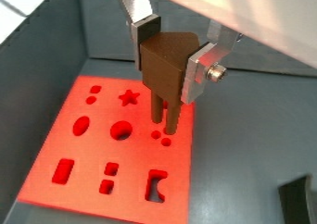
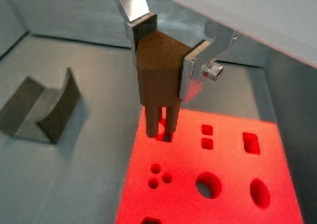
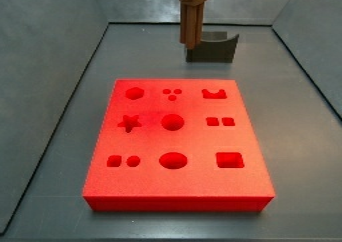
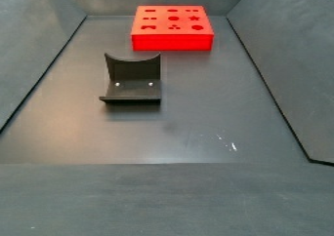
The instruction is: Insert the 3 prong object.
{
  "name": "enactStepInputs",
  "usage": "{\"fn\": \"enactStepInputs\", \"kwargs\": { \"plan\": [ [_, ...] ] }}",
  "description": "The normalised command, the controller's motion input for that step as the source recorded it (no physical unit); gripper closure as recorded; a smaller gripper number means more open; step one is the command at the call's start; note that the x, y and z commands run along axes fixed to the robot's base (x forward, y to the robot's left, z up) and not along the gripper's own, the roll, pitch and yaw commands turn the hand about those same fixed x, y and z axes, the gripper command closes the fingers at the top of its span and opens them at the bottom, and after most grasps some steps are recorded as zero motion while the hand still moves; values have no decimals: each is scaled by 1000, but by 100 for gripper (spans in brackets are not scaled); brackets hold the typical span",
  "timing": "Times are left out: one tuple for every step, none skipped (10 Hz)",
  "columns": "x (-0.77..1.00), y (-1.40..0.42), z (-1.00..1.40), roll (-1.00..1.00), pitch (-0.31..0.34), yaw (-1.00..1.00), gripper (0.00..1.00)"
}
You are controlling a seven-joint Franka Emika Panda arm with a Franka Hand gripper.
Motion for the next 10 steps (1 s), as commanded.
{"fn": "enactStepInputs", "kwargs": {
  "plan": [
    [0, 0, 0, 67, 0, 1000, 100],
    [0, 0, 0, 81, 0, 1000, 100],
    [0, 0, 0, 93, 0, 1000, 100],
    [0, 0, 0, 93, 0, 1000, 100],
    [66, 0, 0, 100, 0, 983, 100],
    [269, -46, 0, 154, 113, 171, 100],
    [0, 0, 0, 161, 74, -811, 100],
    [0, 0, 17, 79, 0, -1000, 100],
    [0, 0, 14, 77, 0, -1000, 100],
    [0, 0, 11, 76, 0, -1000, 100]
  ]
}}
